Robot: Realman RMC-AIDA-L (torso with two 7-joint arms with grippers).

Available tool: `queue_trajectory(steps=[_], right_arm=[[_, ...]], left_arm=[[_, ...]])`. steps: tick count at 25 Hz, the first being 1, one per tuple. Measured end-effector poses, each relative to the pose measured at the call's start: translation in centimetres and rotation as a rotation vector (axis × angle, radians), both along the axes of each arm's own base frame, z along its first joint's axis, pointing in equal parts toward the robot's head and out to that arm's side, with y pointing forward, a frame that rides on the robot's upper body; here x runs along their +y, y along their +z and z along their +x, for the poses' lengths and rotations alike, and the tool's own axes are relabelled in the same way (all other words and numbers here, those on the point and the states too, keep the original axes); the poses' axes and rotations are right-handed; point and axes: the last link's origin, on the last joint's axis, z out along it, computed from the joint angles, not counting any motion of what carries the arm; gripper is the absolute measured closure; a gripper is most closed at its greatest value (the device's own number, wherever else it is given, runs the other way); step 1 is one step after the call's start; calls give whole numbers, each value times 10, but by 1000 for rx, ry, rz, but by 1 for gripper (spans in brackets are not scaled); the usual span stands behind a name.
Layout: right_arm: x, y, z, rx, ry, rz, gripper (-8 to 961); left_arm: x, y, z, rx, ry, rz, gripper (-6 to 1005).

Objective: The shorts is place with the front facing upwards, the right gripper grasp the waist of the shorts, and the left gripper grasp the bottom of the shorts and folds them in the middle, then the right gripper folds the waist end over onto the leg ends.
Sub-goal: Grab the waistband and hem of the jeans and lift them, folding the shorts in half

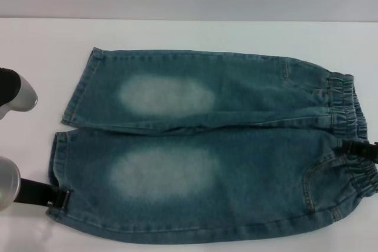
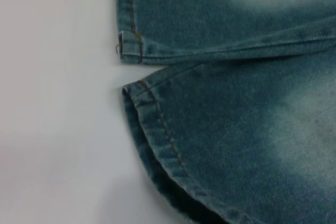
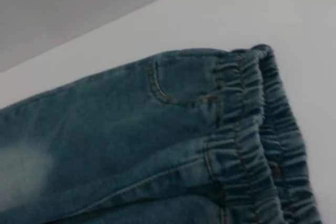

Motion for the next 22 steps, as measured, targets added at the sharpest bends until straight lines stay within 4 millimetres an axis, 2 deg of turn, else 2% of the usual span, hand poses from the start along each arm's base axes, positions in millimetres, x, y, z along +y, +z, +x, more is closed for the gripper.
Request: queue_trajectory(steps=[10,15,22], right_arm=[[-5,-6,8,6,-30,-21,134],[-7,-2,14,-14,-53,-10,134],[-5,-2,12,-20,-47,-11,135]], left_arm=[[2,1,1,2,-7,6,980],[5,3,3,1,-16,15,979],[7,1,6,-5,-32,7,978]])
